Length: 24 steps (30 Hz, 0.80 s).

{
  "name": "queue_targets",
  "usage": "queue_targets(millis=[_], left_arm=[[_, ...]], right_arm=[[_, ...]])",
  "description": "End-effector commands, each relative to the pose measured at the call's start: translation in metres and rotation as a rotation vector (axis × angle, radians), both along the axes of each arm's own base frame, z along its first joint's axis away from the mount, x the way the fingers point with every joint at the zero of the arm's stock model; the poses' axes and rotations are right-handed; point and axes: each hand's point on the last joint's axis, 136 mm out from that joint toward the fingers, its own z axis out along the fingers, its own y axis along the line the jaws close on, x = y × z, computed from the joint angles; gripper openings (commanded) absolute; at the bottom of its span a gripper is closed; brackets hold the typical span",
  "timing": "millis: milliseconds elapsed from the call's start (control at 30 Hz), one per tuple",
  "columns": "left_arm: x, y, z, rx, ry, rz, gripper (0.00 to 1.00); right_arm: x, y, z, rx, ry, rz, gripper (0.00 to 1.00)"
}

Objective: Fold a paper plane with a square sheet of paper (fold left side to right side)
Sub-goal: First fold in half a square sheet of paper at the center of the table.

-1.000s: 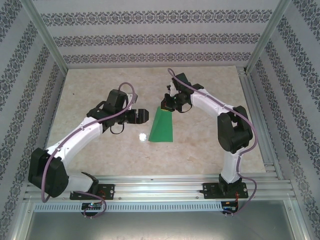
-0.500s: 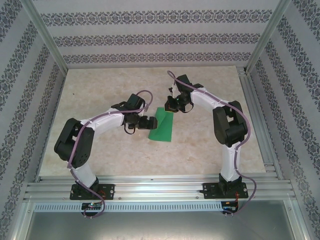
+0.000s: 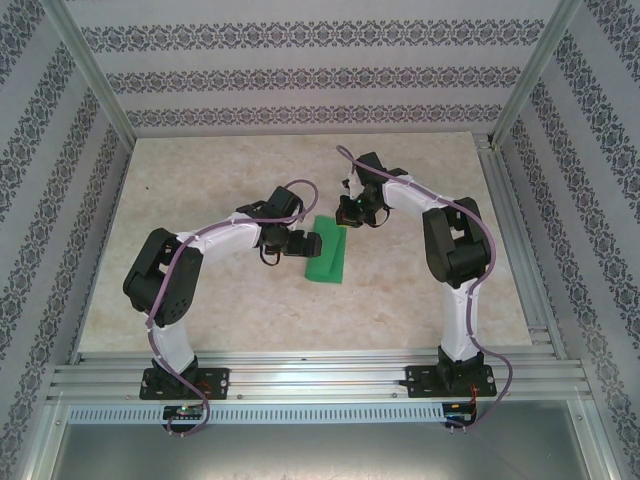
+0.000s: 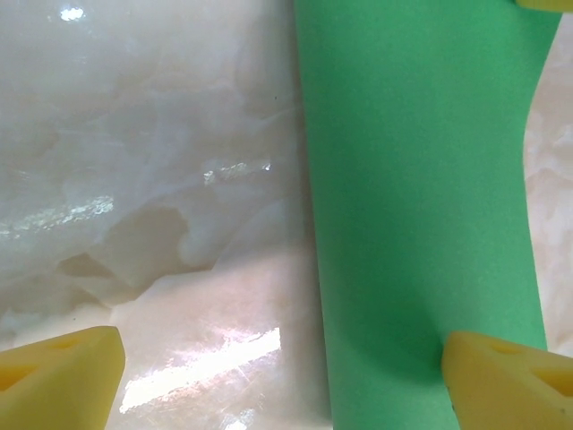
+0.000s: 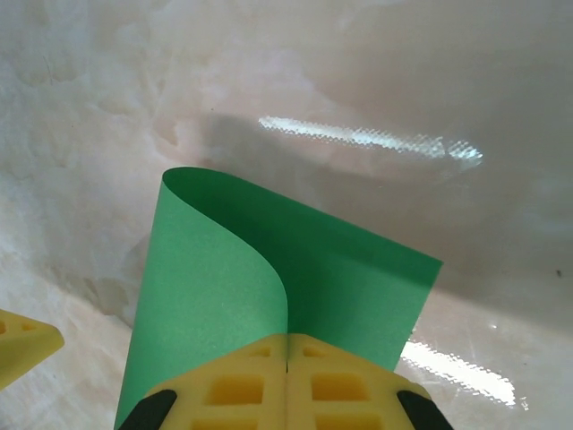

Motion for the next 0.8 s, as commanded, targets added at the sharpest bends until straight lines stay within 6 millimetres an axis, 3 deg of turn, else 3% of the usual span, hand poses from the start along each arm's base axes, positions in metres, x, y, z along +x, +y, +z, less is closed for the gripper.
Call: queue_targets(millis=[0, 767], left_arm=[[0.009, -0.015, 0.014, -0.058, -0.029, 0.008, 0.91], [0.000, -0.027, -0.024, 0.060, 0.025, -0.043, 0.86]], right_arm=[[0.011, -0.005, 0.000, -0.026, -0.030, 0.011, 0.00], [0.015, -0.012, -0.015, -0.069, -0.009, 0.010, 0.00]])
